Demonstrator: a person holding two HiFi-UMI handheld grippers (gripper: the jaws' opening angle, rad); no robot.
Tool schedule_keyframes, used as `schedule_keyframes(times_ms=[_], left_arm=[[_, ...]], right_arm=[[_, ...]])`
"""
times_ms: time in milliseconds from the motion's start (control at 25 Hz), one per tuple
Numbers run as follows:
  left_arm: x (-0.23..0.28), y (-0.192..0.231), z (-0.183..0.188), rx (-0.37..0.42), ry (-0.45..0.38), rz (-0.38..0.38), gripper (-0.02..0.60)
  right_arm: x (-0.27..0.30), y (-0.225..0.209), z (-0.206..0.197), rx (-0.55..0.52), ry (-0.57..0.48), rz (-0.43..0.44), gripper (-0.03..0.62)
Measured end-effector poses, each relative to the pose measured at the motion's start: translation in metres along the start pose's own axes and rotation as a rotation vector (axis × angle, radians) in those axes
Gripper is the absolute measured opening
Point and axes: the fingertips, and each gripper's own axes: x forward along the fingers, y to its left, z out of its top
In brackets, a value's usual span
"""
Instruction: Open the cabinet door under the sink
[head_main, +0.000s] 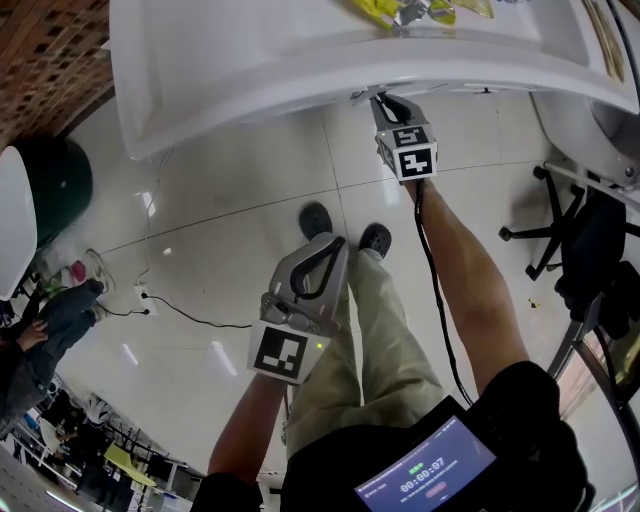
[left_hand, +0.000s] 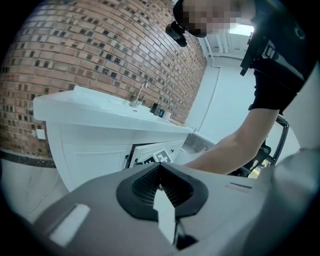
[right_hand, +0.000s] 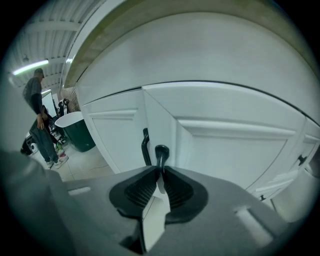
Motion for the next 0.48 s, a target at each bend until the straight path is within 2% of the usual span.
schedule_keyframes(times_ms=[480], left_arm=[[0.006,-0.047,-0.005,0.029,-0.003,-0.055,0.017]], right_arm=[[-0.051,0.005,-0.046,0.019,0.017,0.014,0.034]])
